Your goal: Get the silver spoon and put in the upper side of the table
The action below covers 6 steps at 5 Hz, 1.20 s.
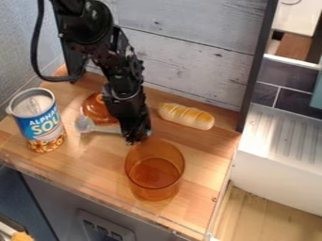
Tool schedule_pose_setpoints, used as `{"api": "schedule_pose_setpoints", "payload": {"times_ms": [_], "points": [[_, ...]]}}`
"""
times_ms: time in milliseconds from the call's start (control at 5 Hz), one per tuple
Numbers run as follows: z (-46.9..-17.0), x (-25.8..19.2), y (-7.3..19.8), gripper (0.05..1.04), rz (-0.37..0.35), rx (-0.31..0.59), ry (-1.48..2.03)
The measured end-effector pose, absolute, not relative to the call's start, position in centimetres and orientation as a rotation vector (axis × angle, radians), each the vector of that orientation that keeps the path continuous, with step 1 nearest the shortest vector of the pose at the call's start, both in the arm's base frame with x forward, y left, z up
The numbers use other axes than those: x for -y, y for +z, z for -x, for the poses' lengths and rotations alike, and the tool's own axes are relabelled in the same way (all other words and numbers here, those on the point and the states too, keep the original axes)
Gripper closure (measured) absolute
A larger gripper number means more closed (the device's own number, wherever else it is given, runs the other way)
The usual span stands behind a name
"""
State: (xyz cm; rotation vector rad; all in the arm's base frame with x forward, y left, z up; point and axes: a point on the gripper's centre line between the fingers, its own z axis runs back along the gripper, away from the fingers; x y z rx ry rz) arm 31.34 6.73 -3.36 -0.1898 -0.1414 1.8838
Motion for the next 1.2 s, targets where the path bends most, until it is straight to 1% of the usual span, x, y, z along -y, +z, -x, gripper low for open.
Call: {"api": "schedule_pose_setpoints", "payload": {"times_ms": [200,400,600,800,1000,1200], "points": [[-30.5,-7.2,-3.4,0.779,0.178,0.126,1.893],[-29.6,-8.3,-2.7,0.779,0.139,0.111,1.9],[-29.9,-8.4,0.4,0.779,0.2,0.129,1.908],[-29.9,-8.4,2.9,0.779,0.267,0.088,1.891],[-30.0,-6.5,3.9,0.779,0.35,-0.036,1.848],[-30.2,-3.6,4.6,0.779,0.428,-0.152,1.787]]}}
